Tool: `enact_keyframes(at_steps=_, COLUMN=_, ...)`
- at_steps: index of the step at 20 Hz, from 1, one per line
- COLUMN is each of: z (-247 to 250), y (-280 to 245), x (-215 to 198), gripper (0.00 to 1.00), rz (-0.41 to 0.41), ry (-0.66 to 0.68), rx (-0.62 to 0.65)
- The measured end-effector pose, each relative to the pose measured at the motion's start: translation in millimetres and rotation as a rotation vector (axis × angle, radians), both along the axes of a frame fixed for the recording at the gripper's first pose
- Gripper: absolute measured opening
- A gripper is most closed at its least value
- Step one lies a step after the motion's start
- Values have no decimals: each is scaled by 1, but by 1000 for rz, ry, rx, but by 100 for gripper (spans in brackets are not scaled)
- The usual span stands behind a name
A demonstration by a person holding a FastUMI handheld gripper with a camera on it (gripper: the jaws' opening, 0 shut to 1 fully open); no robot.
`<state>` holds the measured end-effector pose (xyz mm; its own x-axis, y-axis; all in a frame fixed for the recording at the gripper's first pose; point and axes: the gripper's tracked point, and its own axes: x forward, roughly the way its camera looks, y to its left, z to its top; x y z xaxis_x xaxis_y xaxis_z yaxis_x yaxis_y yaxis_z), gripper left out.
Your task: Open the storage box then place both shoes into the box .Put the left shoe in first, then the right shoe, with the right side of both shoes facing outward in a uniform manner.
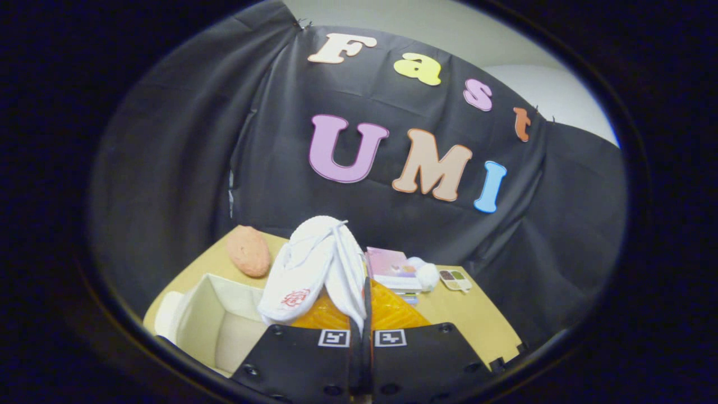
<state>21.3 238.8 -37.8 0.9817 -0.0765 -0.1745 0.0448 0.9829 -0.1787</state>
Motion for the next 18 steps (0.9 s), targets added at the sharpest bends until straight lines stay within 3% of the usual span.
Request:
enact_keyframes(at_steps=5, z=-56, y=58, x=-14, gripper=2, rz=2, ry=140, rx=160)
enact_keyframes(at_steps=11, z=-136, y=97, x=-23, gripper=2, rz=-30, ry=328, rx=201)
enact_keyframes(at_steps=18, z=-166, y=107, x=-12, gripper=3, rz=-23, ry=437, rx=186)
